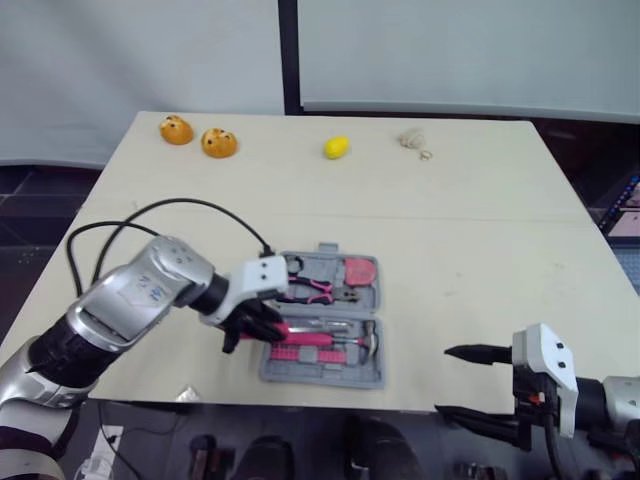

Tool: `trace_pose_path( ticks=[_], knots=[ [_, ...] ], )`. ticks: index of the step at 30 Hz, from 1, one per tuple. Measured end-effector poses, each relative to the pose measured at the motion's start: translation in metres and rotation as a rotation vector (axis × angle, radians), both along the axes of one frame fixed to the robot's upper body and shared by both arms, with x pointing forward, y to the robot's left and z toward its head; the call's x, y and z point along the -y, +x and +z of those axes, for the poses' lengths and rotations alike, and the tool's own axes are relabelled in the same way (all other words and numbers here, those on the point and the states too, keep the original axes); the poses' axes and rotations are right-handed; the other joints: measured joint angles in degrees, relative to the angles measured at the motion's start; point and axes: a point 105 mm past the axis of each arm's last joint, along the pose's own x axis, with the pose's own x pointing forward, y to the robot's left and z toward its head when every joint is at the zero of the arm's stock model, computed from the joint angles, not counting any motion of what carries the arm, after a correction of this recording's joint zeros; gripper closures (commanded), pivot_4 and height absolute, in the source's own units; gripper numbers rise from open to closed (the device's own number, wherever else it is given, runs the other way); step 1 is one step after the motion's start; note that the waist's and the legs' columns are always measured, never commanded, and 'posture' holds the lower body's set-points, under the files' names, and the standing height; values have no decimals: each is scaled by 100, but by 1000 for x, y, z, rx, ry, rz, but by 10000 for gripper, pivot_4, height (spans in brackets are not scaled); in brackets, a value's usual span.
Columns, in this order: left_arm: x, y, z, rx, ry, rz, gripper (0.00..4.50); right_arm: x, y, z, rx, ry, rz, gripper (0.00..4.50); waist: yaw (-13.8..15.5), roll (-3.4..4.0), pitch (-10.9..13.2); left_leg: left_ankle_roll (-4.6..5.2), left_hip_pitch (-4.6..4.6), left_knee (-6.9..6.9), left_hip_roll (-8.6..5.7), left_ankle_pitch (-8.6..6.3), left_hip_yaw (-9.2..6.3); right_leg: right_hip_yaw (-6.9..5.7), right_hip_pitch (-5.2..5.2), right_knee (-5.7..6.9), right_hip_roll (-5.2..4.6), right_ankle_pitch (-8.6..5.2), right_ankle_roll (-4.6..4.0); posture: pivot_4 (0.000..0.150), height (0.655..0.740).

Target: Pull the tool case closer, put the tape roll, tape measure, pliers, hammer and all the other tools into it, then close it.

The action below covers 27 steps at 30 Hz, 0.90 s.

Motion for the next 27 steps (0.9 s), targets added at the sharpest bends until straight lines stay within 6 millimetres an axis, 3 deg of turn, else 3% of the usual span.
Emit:
trace_pose_path(
  ticks=[9, 27],
  knots=[
    [23, -6, -38, -16, 133, -56, 39121, -4, -13, -4, -32, -1, 4, 0, 13, -2, 1, 1, 5, 4, 1, 0, -3, 45, 0, -1, 56, 3, 10, 1500, 7292],
    [47, -8, -55, 16, 152, -72, 39121, -5, -13, -2, -19, 11, -30, 0, 13, -2, 1, 4, 20, 3, -2, -2, -9, 81, -1, 4, 58, 3, 10, 1500, 7292]
  ],
)
